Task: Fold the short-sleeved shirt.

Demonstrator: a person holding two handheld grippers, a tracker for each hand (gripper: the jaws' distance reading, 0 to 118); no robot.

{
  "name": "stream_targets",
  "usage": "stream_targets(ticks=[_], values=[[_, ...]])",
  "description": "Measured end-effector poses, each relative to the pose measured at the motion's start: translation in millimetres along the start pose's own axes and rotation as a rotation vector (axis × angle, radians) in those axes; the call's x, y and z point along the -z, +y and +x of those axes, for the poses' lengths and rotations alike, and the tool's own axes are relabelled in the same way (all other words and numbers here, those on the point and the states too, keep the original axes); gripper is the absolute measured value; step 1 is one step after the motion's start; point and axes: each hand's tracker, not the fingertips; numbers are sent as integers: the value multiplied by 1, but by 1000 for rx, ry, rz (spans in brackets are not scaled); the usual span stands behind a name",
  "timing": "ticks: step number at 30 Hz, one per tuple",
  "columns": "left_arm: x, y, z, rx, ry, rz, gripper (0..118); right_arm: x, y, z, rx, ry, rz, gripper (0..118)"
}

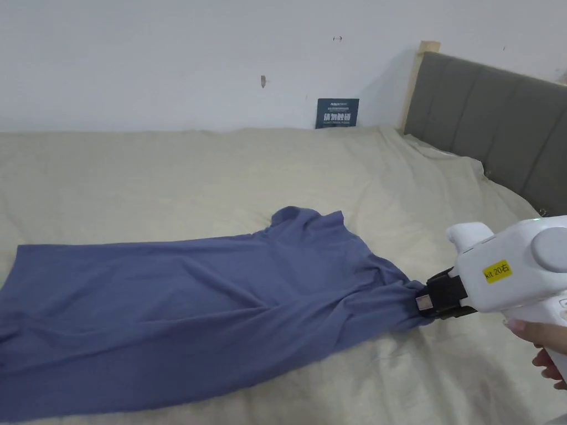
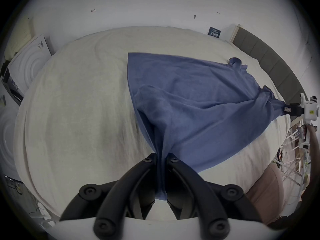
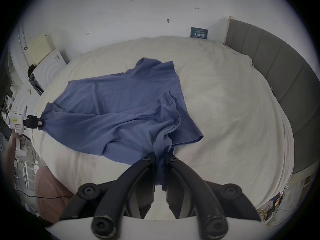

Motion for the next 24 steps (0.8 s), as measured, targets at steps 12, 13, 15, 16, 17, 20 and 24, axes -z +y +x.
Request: stream_targets(ticks=[12, 13, 15, 16, 17, 20, 24], values=[[-71, -44, 12, -1, -60, 22, 7, -68, -50, 7, 88, 102, -11, 6], [-75, -53, 12, -12, -78, 7, 7, -69, -58, 10, 94, 118, -31, 6], [-76, -70, 11, -31, -98, -16, 7, -67, -73, 14, 99, 124, -77, 6], [-73, -78, 10, -45, -115, -35, 7, -64, -80, 15, 95, 116, -106, 6], [-67, -87, 9, -51, -126, -56, 7, -58, -87, 19, 96, 106, -119, 6], [-43, -103, 2, -60, -108, -89, 7, -33, -102, 26, 142, 92, -213, 6], [-13, -117, -14, -148, -112, -138, 7, 1, -115, 30, 155, 48, -284, 7]])
